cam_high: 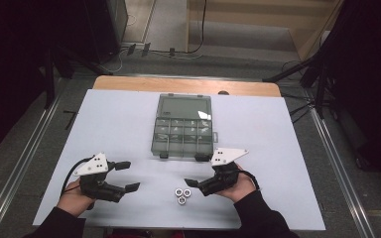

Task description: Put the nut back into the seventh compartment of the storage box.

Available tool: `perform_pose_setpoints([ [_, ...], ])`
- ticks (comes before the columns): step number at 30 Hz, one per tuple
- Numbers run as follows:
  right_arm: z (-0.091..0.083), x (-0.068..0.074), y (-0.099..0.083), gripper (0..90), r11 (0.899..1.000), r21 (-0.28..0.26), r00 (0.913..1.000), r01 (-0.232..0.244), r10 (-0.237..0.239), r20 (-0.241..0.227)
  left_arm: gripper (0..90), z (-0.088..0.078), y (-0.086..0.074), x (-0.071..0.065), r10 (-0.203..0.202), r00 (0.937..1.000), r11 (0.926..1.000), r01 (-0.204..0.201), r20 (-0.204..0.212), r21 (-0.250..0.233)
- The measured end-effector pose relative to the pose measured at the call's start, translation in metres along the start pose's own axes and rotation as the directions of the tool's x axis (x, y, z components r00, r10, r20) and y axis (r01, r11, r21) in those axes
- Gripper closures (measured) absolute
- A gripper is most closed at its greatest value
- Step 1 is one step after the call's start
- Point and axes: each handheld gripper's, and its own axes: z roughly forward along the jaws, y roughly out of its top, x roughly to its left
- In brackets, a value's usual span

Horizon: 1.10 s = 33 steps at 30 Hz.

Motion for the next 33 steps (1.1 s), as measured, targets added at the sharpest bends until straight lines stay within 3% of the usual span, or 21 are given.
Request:
perform_pose_setpoints([
  [9,0.015,0.004,0.006,16.1,1.0,-0.004,0.9999,-0.002,0.002,-0.017,19.8,0.0,0.0,0.0,-0.002,1.0,1.0,0.002,0.003,0.004],
  [18,0.018,0.004,0.008,17.8,0.996,0.086,0.9998,0.021,-0.021,0.002,19.8,0.0,-0.001,0.0,-0.006,1.0,1.0,0.006,0.001,0.007],
  [19,0.019,0.004,0.008,18.6,0.99,0.138,0.9992,0.036,-0.038,0.014,19.8,0.0,-0.001,0.0,-0.007,1.0,0.9999,0.007,0.002,0.007],
  [20,0.019,0.004,0.008,18.6,0.99,0.138,0.9992,0.036,-0.038,0.014,19.8,0.0,-0.001,0.0,-0.007,1.0,0.9999,0.007,0.002,0.007],
  [21,0.02,0.005,0.009,18.8,0.981,0.193,0.999,0.036,-0.04,0.017,19.8,0.0,-0.001,0.0,-0.004,1.0,0.9999,0.004,0.004,0.01],
  [25,0.022,0.009,0.009,20.6,0.962,0.263,0.9965,0.073,-0.081,0.019,19.8,0.0,0.0,0.0,-0.004,1.0,0.9999,0.004,0.007,0.012],
  [26,0.022,0.009,0.009,20.6,0.962,0.263,0.9965,0.073,-0.081,0.019,19.8,0.0,0.0,0.0,-0.004,1.0,0.9999,0.004,0.007,0.012],
  [27,0.023,0.012,0.011,20.9,0.948,0.303,0.9944,0.094,-0.104,0.017,19.8,0.0,0.0,0.0,-0.005,1.0,0.9999,0.005,0.007,0.011],
  [28,0.023,0.012,0.011,20.9,0.948,0.303,0.9944,0.094,-0.104,0.017,19.8,0.0,0.0,0.0,-0.005,1.0,0.9999,0.005,0.007,0.011],
  [29,0.024,0.014,0.012,22.5,0.935,0.339,0.9934,0.102,-0.114,0.014,19.8,0.0,-0.001,0.0,-0.006,1.0,0.9999,0.006,0.005,0.01],
  [33,0.025,0.017,0.012,28.4,0.91,0.391,0.9894,0.137,-0.145,-0.009,19.8,0.0,-0.001,0.0,-0.005,1.0,0.9999,0.005,0.007,0.012],
])
